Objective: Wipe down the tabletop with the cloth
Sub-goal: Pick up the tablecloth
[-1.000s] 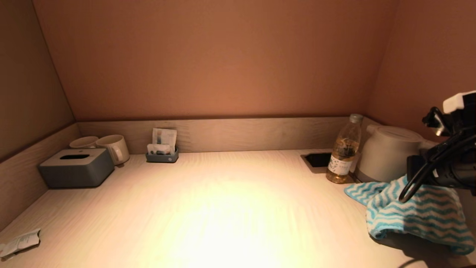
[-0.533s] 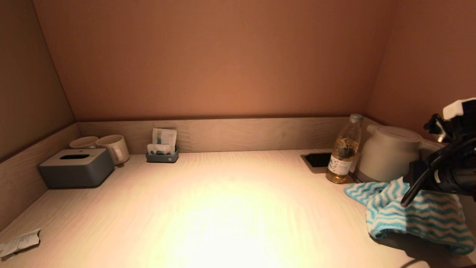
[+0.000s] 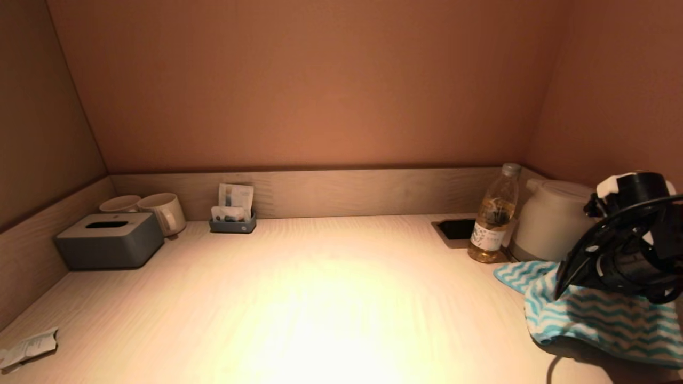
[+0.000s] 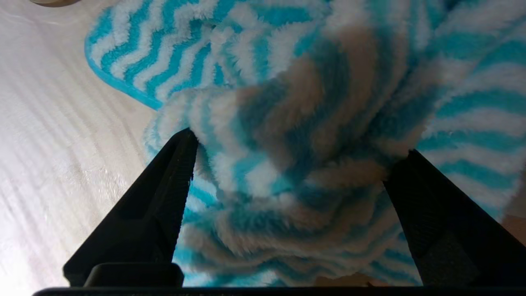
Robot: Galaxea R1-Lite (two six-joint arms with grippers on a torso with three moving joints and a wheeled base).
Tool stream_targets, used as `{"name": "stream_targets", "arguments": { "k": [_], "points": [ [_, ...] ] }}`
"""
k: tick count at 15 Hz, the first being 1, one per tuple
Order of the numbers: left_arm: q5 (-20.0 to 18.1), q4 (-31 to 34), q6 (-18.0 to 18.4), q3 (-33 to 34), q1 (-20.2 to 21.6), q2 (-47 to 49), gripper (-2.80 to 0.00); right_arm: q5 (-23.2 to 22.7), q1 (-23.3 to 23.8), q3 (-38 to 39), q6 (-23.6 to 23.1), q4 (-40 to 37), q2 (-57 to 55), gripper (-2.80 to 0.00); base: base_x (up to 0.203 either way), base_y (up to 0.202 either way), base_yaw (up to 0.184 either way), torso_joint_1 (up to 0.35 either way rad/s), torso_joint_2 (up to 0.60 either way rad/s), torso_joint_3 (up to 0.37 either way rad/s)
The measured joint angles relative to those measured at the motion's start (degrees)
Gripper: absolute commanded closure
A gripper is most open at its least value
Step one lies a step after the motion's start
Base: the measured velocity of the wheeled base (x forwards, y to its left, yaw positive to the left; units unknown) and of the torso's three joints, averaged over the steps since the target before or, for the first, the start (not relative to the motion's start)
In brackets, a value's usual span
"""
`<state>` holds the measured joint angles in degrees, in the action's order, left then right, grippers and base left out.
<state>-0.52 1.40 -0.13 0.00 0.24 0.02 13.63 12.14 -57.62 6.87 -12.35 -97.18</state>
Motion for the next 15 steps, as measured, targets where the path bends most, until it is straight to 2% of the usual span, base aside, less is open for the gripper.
{"name": "stream_targets", "arguments": {
  "k": [5,6,11,15],
  "points": [
    [0.01,0.0,-0.02,0.0,0.0,0.0,0.0,-0.96,0.5,0.05,0.57,3.67,-6.09,-2.8,0.0,0.0,0.0,0.0,0.0,0.0],
    [0.01,0.0,-0.02,0.0,0.01,0.0,0.0,-1.07,0.74,0.05,0.54,3.81,-6.8,0.0,0.0,0.0,0.0,0.0,0.0,0.0],
    [0.01,-0.02,0.0,0.0,-0.02,0.0,0.0,-2.77,1.7,-0.06,0.61,3.76,-8.66,0.0,0.0,0.0,0.0,0.0,0.0,0.0],
    [0.0,-0.01,-0.01,0.0,0.0,0.0,0.0,-2.94,1.5,0.51,1.38,3.54,-5.77,0.0,0.0,0.0,0.0,0.0,0.0,0.0]
  ]
}}
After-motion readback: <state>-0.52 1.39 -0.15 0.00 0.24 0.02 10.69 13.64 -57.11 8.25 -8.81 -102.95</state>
